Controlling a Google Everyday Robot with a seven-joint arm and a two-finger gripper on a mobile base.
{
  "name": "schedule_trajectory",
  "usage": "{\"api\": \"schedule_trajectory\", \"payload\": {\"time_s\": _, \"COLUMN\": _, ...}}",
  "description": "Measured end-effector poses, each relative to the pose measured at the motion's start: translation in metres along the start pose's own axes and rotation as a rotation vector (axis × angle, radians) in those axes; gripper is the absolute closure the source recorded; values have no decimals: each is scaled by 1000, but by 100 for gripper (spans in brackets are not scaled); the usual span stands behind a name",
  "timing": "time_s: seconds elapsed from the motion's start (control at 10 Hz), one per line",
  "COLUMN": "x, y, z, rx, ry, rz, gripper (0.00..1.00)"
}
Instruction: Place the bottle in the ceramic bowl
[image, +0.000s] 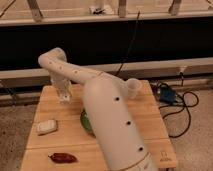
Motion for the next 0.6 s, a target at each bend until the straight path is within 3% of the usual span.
{"api": "schedule_trajectory", "payload": {"time_s": 0.2, "x": -4, "y": 19, "z": -7, "rx": 7, "ry": 5, "rz": 15, "gripper": 100}}
{"api": "schedule_trajectory", "payload": {"time_s": 0.4, "x": -6, "y": 14, "z": -7, "rx": 14, "ry": 5, "rz": 13, "gripper": 100}}
{"api": "schedule_trajectory", "payload": {"time_s": 0.6, "x": -12, "y": 25, "z": -18, "rx": 22, "ry": 4, "rz": 25, "gripper": 100}}
